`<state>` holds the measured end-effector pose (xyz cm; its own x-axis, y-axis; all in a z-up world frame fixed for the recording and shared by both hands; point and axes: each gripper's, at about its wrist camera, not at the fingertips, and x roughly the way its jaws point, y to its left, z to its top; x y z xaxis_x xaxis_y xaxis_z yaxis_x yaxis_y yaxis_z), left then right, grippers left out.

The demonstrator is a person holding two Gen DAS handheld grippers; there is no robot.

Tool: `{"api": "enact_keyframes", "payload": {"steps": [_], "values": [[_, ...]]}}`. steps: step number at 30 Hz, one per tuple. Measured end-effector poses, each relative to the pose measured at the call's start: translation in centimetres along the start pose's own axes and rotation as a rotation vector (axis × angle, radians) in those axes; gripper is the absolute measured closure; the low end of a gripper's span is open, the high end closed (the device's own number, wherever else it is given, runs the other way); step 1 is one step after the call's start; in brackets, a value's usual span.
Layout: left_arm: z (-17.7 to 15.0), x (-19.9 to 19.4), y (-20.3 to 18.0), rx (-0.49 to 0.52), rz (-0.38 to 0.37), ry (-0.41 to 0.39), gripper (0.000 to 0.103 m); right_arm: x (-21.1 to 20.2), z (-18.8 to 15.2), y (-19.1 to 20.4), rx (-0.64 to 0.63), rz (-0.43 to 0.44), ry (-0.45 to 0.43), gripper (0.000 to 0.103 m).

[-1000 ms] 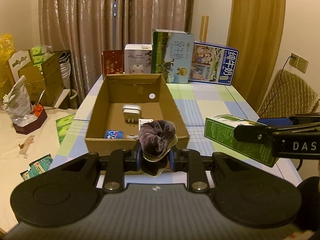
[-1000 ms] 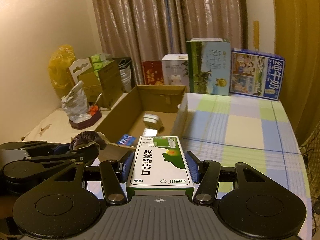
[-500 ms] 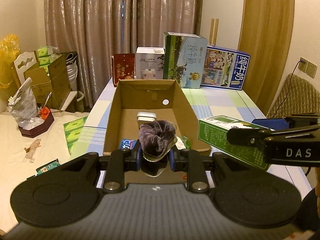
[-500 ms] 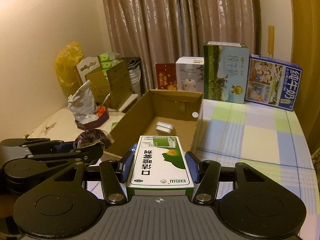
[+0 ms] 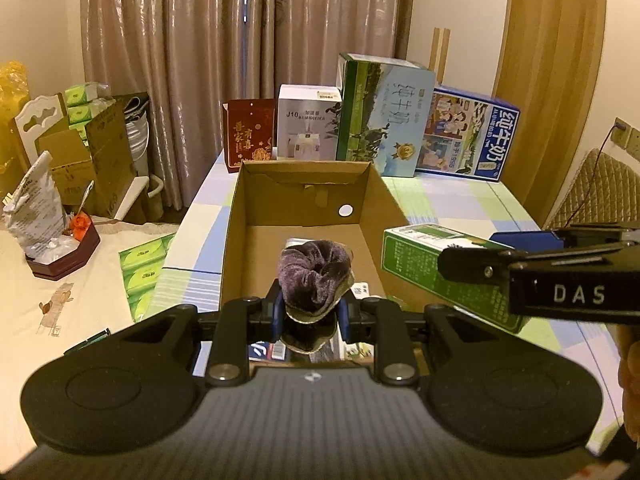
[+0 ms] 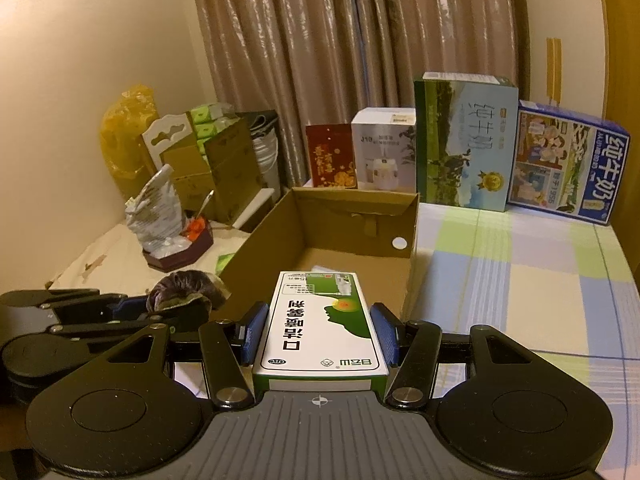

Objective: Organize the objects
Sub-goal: 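Carry the medicine box and scrunchie over the cardboard box and lower them in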

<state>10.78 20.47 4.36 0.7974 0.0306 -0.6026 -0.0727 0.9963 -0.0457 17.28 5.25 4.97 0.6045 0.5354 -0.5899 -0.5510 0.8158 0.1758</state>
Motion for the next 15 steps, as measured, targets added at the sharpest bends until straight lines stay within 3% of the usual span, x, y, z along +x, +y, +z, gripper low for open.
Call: {"api": "enact_keyframes", "payload": {"steps": [10,11,12,13,15], "values": [[1.7,4.9,1.4,0.001,-0.003,0.009,0.080,4.2,2.3,-2.1,0.051,-0.003,0.002,0.050],[1.9,5.5,1.5,0.004,-0.009,0.007,0.075,4.5,2.5,-2.4,0.055,-0.005,0.003,0.050],[2.0,6.1,1.5,0.008,-0.010,0.008,0.055,4.8,2.5,-2.5,0.058,-0.006,0.005,0.050],[2.0,6.7,1.6,0.014,-0.004,0.021,0.044,5.1,2.6,-2.7,0.062,-0.006,0.008,0.050],[1.8,7.4,1.9,0.020,0.005,0.026,0.044,5.4,2.5,-2.9,0.065,-0.005,0.012,0.050]]}}
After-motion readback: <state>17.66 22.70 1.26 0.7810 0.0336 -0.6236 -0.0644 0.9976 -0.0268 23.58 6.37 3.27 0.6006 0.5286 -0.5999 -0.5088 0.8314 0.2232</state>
